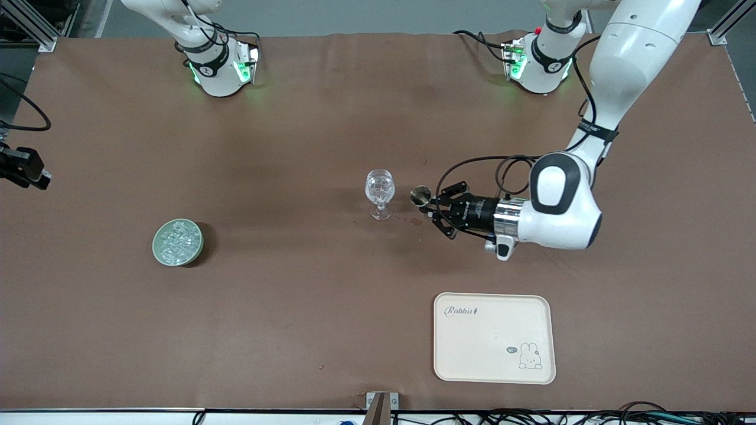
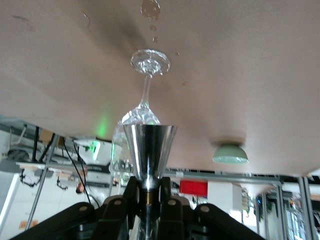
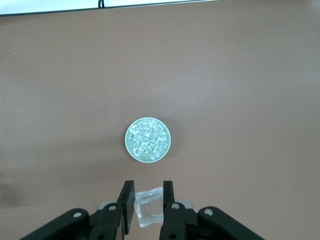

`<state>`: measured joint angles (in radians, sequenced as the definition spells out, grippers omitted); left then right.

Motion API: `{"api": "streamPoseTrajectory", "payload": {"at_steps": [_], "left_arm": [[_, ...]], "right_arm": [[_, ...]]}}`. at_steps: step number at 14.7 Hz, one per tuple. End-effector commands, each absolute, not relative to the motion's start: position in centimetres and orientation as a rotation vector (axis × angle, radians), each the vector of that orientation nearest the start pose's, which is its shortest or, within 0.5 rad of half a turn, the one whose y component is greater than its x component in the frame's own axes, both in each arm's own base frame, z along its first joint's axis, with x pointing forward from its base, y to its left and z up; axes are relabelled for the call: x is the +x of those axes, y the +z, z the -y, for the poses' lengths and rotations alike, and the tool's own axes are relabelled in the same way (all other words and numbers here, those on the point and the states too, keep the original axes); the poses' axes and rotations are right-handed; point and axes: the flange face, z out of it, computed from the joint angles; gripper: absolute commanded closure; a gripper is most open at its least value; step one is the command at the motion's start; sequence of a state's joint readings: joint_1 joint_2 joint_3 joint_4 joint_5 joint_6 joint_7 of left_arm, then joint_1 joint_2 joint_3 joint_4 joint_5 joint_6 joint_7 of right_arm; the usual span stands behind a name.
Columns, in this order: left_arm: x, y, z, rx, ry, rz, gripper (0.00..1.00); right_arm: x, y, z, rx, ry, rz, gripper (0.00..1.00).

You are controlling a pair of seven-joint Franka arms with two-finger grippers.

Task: Pour wine and add ice with both arms
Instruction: 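Carry the silver jigger with the left gripper over the wine glass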

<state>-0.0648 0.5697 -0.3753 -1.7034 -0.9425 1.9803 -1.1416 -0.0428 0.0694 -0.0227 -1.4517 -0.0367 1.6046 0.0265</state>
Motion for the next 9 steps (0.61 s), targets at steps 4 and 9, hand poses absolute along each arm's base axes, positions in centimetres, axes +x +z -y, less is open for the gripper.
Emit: {"api": "streamPoseTrajectory", "payload": {"at_steps": [4, 9], "left_arm": [[57.3, 29.5, 33.2, 1.955, -1.110, -1.421, 1.00], [56.1, 30.0, 35.5, 2.070, -1.052, -1.419, 1.00]], "right_arm": [[57.7, 64.5, 4.1, -3.158, -0.140, -0.160, 0.99], [57.7, 64.5, 4.0, -3.158, -0.140, -0.158, 0.99]]}}
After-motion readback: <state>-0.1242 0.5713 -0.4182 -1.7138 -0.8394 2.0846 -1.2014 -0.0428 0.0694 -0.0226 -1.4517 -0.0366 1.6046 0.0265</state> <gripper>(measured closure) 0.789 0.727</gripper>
